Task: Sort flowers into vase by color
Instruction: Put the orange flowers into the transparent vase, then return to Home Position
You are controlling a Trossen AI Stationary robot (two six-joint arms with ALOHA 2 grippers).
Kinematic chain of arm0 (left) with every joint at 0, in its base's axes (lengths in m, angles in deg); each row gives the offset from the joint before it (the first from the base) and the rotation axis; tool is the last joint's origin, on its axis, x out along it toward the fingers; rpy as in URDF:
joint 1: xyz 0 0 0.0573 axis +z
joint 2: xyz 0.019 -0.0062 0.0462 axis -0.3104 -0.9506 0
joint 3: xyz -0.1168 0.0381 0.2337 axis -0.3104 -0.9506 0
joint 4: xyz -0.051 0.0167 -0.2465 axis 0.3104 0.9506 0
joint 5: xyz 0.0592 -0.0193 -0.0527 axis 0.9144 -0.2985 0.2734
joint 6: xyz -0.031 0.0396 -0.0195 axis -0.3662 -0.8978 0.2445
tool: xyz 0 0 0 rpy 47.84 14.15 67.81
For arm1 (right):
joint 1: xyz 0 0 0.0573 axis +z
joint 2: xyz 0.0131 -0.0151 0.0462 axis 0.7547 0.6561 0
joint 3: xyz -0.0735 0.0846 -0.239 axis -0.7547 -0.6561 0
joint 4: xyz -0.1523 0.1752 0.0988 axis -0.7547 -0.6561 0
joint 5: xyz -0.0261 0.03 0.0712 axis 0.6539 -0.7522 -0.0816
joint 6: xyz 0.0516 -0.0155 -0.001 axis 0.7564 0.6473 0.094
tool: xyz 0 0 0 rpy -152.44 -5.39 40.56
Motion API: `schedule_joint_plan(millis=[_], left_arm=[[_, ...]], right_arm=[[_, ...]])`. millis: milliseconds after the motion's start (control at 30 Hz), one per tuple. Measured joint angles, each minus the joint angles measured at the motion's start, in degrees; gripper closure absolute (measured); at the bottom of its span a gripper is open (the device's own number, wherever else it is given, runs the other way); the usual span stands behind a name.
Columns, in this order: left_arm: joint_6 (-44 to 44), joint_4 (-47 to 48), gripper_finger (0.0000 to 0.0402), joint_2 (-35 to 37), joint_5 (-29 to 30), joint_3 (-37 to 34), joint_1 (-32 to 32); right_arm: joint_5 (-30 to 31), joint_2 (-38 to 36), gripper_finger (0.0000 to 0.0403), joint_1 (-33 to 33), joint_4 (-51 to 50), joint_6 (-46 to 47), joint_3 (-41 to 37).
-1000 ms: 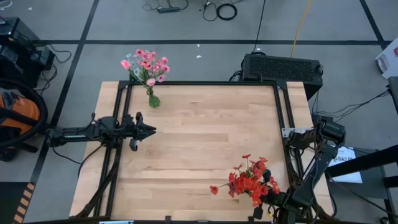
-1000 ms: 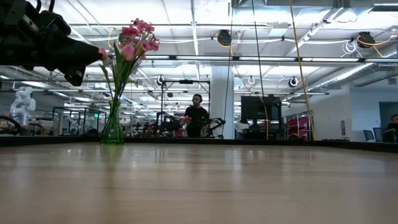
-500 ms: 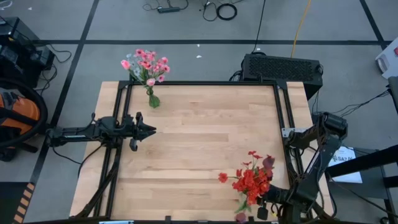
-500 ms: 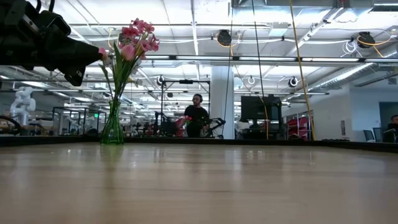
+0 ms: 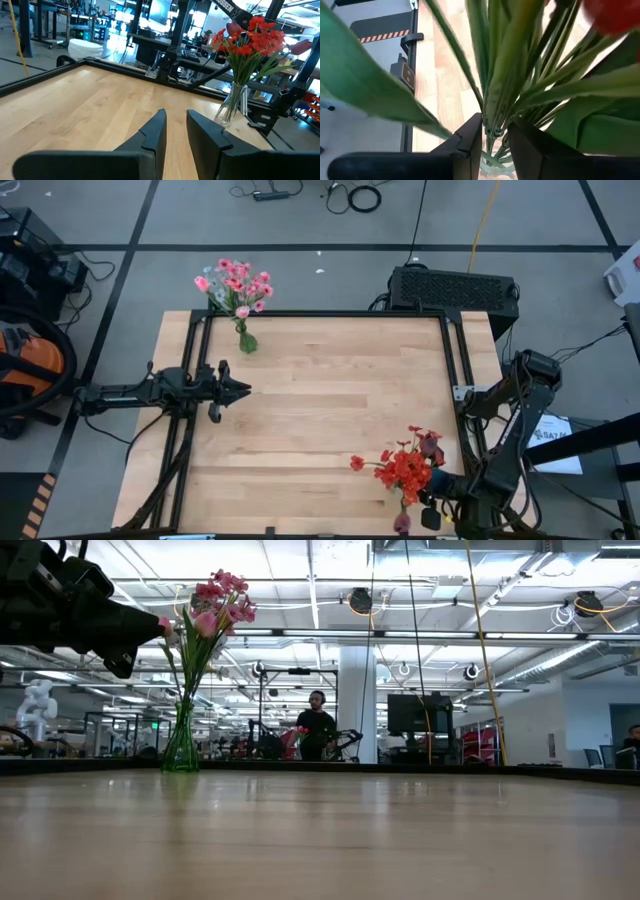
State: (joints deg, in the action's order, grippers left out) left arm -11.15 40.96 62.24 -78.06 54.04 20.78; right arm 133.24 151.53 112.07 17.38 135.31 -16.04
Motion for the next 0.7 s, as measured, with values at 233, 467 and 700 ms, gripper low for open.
schedule_joint_plan(millis=[233,467,700], left_arm=[[0.0,0.0,0.0320,0.0,0.0,0.0,0.0],[0.0,0.0,0.0320,0.0,0.0,0.0,0.0],[0.0,0.0,0.0320,0.0,0.0,0.0,0.0]], right_arm=[[-1.1,0.0,0.0345,0.0,0.7,-0.1,0.0],[-5.4,-0.1,0.0341,0.0,1.3,-0.5,0.0],[-9.8,-0.2,0.0338,0.0,1.3,-1.9,0.0]])
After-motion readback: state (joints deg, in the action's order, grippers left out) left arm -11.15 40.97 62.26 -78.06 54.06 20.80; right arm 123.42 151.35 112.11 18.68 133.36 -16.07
